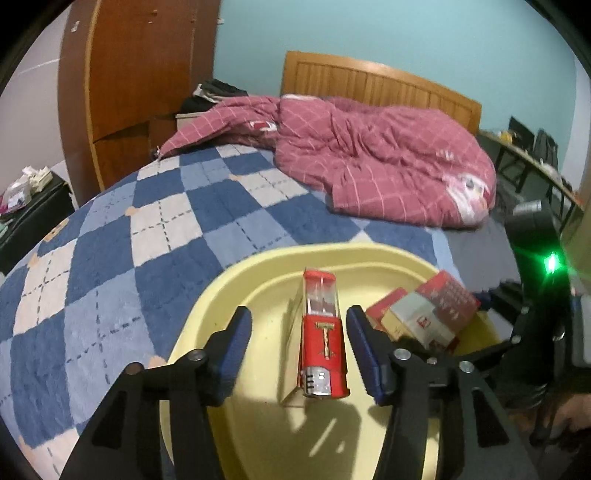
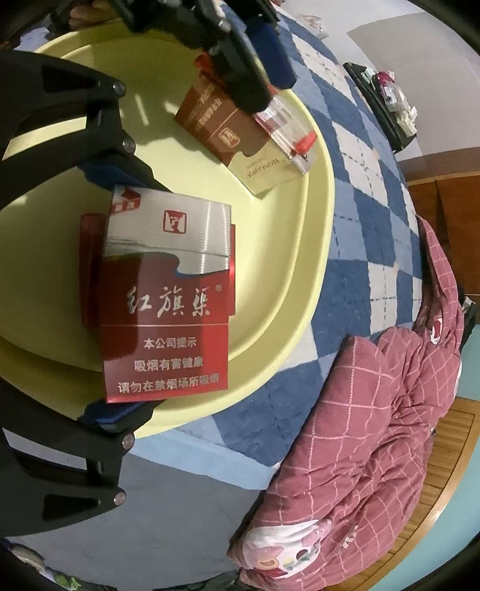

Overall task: Organize objects
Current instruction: 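Open both tools to release the lighter and pack into the tray, then move both tools back toward the remaining items on the bed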

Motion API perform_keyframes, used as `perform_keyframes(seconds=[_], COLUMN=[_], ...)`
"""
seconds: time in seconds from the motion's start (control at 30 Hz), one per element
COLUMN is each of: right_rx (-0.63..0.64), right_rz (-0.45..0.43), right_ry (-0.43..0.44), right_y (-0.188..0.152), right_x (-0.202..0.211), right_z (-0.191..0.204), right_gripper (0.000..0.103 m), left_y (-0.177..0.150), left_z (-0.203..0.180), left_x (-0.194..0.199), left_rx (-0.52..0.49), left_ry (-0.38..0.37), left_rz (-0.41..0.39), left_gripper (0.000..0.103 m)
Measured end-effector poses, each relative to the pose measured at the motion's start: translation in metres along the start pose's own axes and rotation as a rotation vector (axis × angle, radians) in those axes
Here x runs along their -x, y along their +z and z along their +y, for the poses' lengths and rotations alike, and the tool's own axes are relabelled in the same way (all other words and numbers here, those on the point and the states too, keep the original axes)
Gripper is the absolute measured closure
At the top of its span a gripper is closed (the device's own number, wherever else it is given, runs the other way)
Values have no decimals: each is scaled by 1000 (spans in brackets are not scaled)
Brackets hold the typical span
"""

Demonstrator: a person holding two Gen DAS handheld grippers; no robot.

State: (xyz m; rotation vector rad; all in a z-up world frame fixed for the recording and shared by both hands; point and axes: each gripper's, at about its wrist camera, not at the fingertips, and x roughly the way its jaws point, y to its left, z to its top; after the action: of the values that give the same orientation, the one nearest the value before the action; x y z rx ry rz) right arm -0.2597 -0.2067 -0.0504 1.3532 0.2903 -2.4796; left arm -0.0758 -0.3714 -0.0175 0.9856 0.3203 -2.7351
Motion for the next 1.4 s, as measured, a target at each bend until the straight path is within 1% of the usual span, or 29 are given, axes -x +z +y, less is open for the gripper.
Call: perform_keyframes(seconds=[0.03, 0.1, 0.17, 0.3, 0.33, 0.37, 0.4, 0.47, 0.53, 0.67, 0.83, 0.9, 1.0, 1.13, 1.23, 1.4], right_rx=[-7, -17, -17, -8, -10, -12, -18, -36, -58, -93, -122, -128, -133, -161, -187, -223], right_rz=[-6, -24, -46, -43, -51, -56, -65, -90, -111, -117, -116, -122, -138, -156, -165, -185], right_ry=[6, 11, 15, 19, 17, 15, 13, 16, 9, 18, -3, -7, -36, -65, -79, -112], right_y=[0, 0, 0, -3, -5, -5, -5, -5, -4, -3, -9, -11, -17, -29, -40, -64], right_x=[2, 6, 12, 15, 18, 19, 22, 29, 37, 44, 50, 55, 69, 90, 105, 134], right_z=[-1, -2, -1, 1, 2, 1, 0, -1, -4, -9, -14, -17, -22, -36, -50, -70], right_gripper=[5, 0, 0, 0, 0, 0, 0, 0, 0, 0, 0, 0, 0, 0, 0, 0], left_y=[0, 0, 0, 3, 4, 4, 4, 3, 4, 7, 14, 14, 14, 14, 14, 7], left_z=[0, 0, 0, 2, 3, 3, 4, 5, 6, 5, -6, -10, -20, -37, -53, -91], left_x=[1, 4, 9, 20, 24, 26, 29, 32, 30, 28, 35, 36, 36, 44, 53, 70], left_rx=[2, 0, 7, 27, 36, 43, 50, 54, 66, 77, 50, 35, 11, -14, -21, -84], left_ry=[1, 10, 17, 23, 29, 34, 35, 35, 46, 50, 39, 29, 15, -6, -39, -70], left_rz=[-1, -8, -30, -73, -86, -96, -104, -109, -83, -59, -76, -74, -66, -67, -73, -79], left_gripper=[48, 41, 24, 16, 10, 2, 0, 0, 0, 0, 0, 0, 0, 0, 0, 0])
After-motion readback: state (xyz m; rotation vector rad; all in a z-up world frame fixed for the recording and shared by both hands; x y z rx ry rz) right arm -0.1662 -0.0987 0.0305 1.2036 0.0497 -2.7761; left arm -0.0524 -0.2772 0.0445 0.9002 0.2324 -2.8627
